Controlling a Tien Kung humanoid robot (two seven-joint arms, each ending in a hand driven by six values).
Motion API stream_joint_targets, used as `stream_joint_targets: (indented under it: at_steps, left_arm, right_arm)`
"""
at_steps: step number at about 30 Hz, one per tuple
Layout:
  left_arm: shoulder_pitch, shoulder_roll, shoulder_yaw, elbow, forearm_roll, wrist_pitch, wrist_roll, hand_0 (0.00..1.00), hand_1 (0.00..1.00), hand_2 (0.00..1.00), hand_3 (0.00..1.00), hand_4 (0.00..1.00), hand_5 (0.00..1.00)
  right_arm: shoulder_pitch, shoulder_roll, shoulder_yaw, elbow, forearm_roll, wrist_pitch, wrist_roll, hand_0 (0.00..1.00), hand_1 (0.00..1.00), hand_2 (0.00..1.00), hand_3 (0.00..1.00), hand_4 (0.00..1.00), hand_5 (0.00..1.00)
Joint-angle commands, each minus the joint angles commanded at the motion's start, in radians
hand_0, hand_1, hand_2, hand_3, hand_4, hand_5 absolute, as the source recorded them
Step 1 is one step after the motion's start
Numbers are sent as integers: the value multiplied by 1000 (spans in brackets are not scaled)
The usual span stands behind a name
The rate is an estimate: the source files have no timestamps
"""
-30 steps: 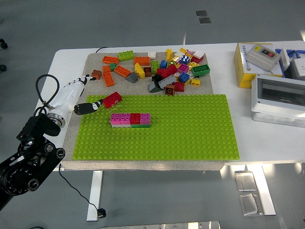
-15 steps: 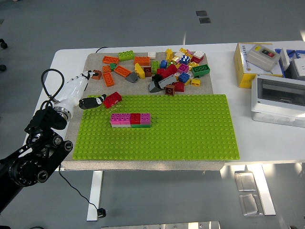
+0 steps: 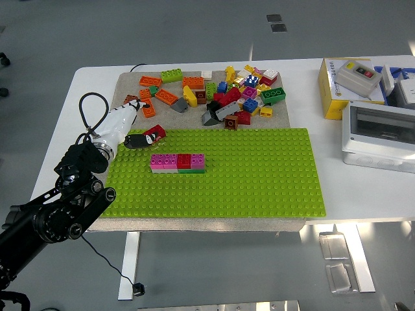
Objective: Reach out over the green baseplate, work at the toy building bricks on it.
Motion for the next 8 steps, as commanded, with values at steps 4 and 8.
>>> stream_joint_targets:
  at_steps: [4, 8]
  left_arm:
    - [-18, -11, 21, 39, -12, -2, 9, 941, 956, 998, 849, 735, 356]
    - [-36, -22, 45, 76, -24, -6, 18, 941, 956, 998, 849, 735, 356]
  right_arm:
    - [3, 0, 0, 0, -3, 0, 0, 644, 562, 631, 757, 540, 998]
    - [4, 0, 0, 0, -6, 0, 1, 644, 562, 631, 757, 540, 998]
